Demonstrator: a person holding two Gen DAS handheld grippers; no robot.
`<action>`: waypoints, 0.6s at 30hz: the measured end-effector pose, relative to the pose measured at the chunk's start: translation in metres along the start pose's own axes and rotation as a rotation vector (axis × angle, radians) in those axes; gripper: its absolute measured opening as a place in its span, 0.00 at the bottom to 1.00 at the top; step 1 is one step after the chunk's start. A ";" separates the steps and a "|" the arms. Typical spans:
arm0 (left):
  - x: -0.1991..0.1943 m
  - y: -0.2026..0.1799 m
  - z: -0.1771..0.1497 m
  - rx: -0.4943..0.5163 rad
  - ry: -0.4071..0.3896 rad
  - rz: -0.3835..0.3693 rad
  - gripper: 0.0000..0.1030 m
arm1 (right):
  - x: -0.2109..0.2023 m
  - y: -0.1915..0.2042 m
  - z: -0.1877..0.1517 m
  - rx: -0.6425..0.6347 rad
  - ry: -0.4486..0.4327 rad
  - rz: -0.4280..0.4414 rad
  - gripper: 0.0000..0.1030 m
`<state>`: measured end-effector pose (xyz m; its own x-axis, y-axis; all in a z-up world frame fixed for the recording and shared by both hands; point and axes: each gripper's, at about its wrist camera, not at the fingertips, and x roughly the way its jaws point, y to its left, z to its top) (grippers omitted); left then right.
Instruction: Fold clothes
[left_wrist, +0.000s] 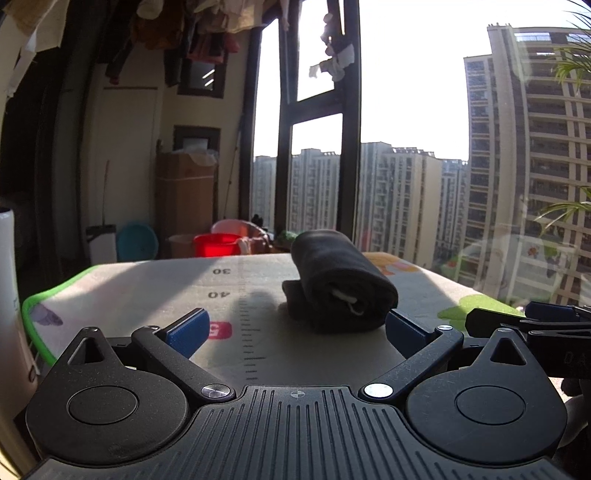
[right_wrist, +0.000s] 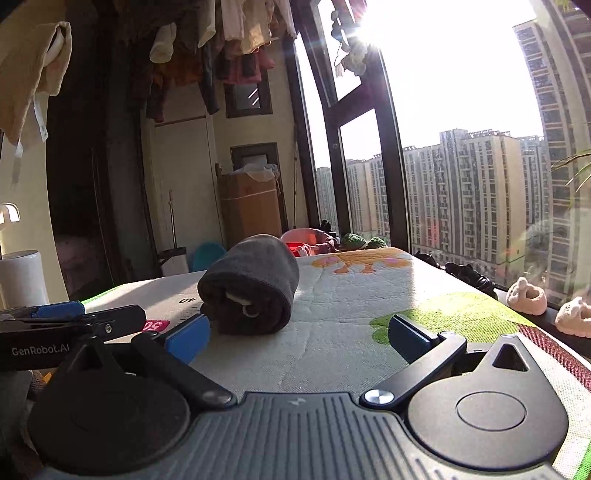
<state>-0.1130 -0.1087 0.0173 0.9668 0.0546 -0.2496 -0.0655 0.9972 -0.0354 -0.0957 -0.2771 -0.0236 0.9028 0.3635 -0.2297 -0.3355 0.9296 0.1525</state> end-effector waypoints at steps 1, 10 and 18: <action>0.000 0.001 0.000 -0.005 0.004 0.002 1.00 | 0.000 0.000 0.000 0.003 0.000 0.000 1.00; 0.005 0.003 0.001 -0.016 0.019 0.005 1.00 | 0.001 0.001 -0.001 -0.001 0.008 0.001 1.00; 0.009 0.004 0.001 -0.023 0.029 0.008 1.00 | -0.001 -0.001 -0.001 -0.005 0.014 0.002 1.00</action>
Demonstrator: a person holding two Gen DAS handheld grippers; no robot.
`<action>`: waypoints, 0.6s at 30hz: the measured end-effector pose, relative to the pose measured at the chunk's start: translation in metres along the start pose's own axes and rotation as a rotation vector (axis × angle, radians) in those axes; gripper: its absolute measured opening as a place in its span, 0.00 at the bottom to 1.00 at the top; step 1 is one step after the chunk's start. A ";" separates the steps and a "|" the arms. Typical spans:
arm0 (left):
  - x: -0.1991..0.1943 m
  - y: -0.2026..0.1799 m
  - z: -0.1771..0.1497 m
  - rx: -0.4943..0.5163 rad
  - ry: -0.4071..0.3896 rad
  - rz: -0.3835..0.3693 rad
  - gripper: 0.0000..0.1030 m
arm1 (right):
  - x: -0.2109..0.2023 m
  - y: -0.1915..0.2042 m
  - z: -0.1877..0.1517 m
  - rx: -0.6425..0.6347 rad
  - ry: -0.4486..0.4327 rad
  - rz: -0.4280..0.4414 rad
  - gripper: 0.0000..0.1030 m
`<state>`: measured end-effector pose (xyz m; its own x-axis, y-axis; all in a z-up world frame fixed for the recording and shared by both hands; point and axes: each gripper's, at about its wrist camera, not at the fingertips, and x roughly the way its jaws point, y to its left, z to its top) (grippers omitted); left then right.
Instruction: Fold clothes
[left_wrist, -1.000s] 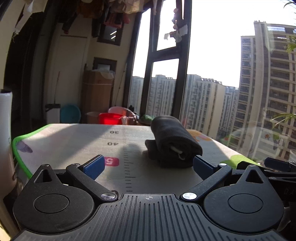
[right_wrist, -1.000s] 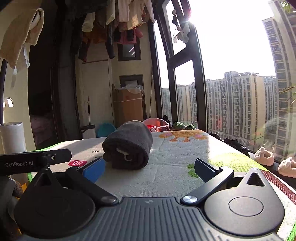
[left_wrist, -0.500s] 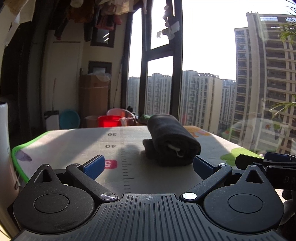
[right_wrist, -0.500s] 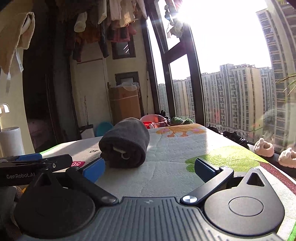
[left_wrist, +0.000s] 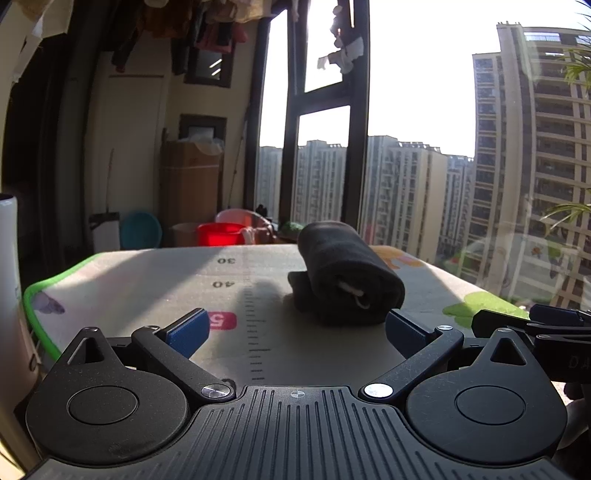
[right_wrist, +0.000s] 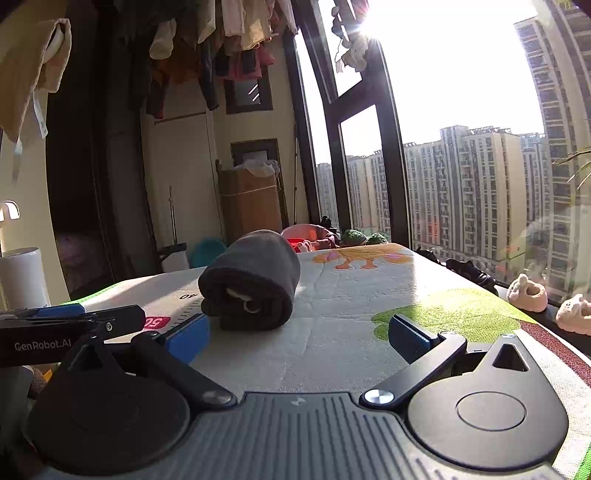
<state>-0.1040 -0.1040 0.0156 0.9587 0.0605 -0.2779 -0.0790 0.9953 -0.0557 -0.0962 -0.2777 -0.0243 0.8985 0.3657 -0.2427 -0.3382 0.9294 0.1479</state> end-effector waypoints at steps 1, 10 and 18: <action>0.000 0.000 0.000 -0.001 0.000 0.000 1.00 | 0.000 0.000 0.000 -0.001 0.001 0.000 1.00; 0.000 0.001 -0.001 -0.006 0.003 0.000 1.00 | -0.001 0.000 0.000 -0.008 0.006 0.002 1.00; 0.000 -0.001 -0.002 0.010 0.030 0.005 1.00 | 0.001 -0.002 0.003 -0.007 0.033 -0.001 1.00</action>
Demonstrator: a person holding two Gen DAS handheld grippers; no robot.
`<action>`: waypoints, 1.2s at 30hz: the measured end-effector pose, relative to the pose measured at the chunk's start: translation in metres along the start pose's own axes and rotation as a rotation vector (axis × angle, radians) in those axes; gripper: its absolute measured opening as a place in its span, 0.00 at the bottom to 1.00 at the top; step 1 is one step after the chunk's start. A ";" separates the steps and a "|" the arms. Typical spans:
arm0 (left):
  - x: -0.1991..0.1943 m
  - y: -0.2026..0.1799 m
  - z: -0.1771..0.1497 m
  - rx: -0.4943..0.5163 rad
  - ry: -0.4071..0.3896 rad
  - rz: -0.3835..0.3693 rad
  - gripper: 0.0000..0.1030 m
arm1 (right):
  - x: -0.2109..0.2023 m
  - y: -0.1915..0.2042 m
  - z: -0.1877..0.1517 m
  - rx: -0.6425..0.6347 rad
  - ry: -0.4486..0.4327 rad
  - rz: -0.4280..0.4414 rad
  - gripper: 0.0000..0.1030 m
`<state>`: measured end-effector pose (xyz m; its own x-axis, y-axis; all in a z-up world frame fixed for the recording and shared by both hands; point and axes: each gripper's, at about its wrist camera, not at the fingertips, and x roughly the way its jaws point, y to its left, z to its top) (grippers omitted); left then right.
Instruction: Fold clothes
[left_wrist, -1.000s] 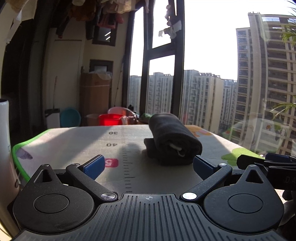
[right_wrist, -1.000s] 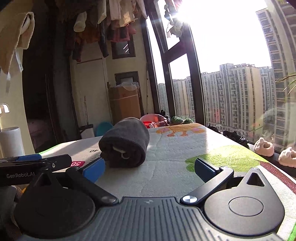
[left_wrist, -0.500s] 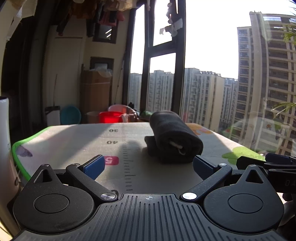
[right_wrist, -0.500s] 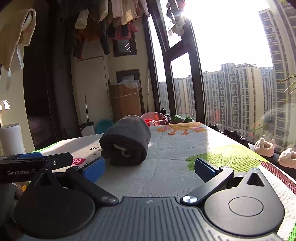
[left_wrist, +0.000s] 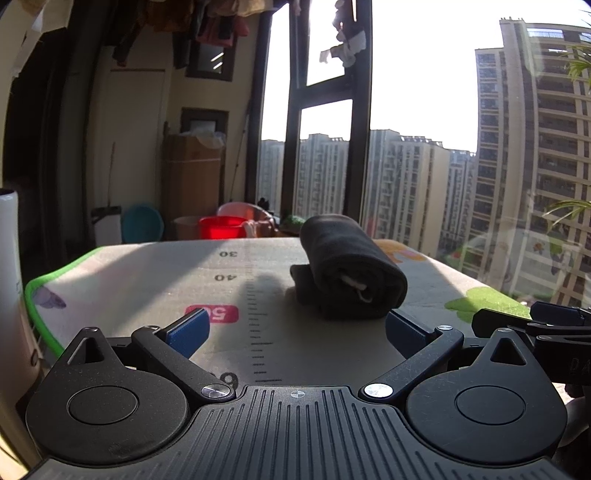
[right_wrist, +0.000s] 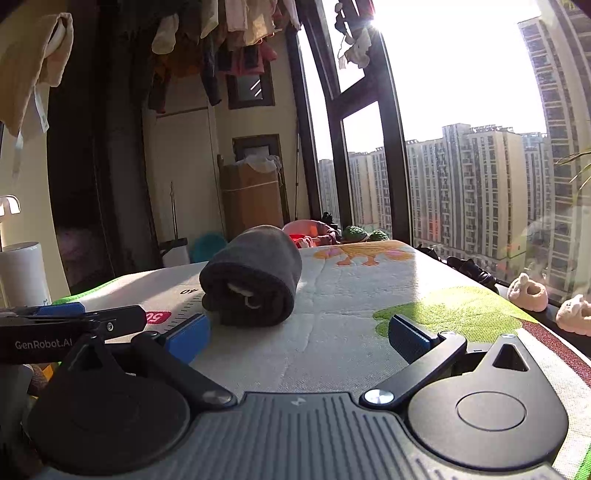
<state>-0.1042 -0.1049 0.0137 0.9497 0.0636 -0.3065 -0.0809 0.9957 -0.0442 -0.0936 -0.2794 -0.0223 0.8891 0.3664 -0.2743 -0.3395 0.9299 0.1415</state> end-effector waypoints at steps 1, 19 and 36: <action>0.000 -0.001 0.000 0.009 0.007 0.001 1.00 | 0.002 -0.001 0.002 0.001 0.020 -0.005 1.00; -0.024 -0.010 0.028 -0.034 0.199 -0.002 1.00 | -0.023 0.014 0.042 -0.042 0.205 -0.088 1.00; -0.024 -0.009 0.022 -0.046 0.266 0.024 1.00 | -0.015 0.016 0.031 -0.028 0.263 -0.071 1.00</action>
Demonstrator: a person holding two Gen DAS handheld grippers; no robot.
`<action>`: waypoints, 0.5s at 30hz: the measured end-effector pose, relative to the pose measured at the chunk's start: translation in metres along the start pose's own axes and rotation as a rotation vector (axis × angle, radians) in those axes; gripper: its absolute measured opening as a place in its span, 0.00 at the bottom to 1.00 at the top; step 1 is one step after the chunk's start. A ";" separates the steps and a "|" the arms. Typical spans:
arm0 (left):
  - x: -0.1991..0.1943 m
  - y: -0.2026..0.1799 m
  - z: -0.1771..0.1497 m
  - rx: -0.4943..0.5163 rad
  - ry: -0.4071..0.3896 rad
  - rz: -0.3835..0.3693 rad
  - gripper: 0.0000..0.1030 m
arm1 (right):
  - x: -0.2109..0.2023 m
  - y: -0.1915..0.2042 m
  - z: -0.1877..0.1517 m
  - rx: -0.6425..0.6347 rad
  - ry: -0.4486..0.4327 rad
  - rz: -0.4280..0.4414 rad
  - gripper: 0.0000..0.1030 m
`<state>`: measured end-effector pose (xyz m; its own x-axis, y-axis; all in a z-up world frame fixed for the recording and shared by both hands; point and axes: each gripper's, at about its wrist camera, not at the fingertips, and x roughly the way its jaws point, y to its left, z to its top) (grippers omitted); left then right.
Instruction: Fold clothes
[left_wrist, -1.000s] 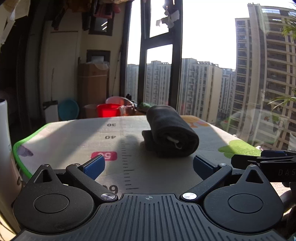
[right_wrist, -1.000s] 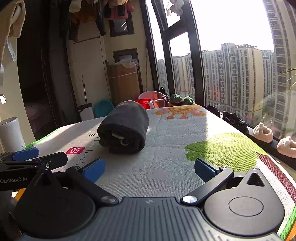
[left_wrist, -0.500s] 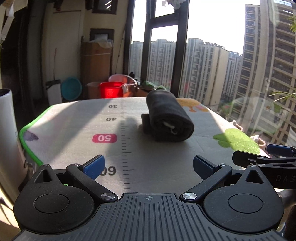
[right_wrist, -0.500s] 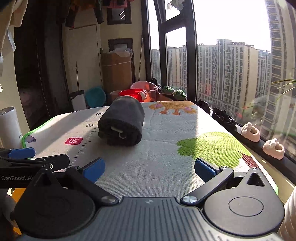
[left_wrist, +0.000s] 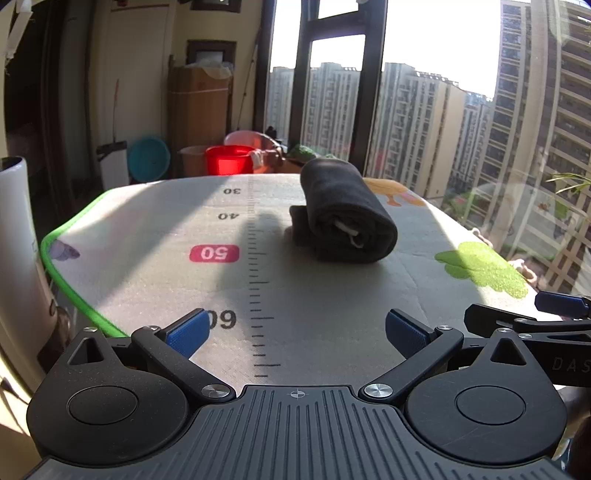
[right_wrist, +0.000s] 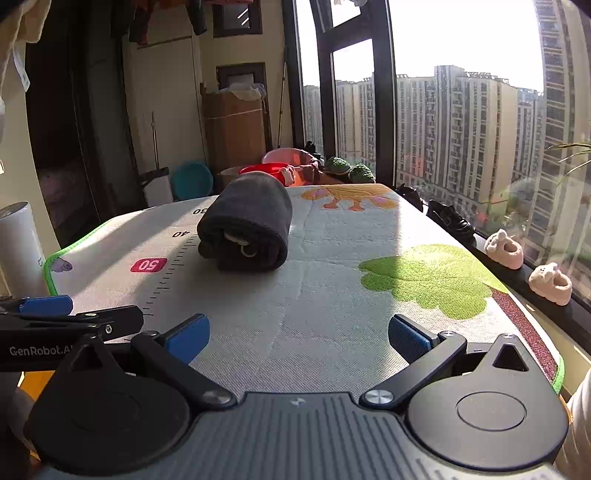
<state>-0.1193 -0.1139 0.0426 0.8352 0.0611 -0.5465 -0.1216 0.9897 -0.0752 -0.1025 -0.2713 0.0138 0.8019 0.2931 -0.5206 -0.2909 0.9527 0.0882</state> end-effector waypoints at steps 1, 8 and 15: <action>0.000 0.000 0.000 0.001 0.001 0.000 1.00 | 0.002 -0.001 -0.001 0.003 0.004 0.003 1.00; 0.001 0.000 0.000 -0.002 0.007 -0.005 1.00 | 0.005 -0.003 -0.002 0.018 0.017 0.014 1.00; 0.003 0.000 -0.001 -0.007 0.018 -0.029 1.00 | 0.010 -0.006 -0.003 0.017 0.015 -0.019 1.00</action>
<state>-0.1175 -0.1134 0.0404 0.8287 0.0303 -0.5588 -0.1018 0.9900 -0.0973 -0.0946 -0.2741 0.0056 0.7993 0.2741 -0.5348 -0.2669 0.9592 0.0927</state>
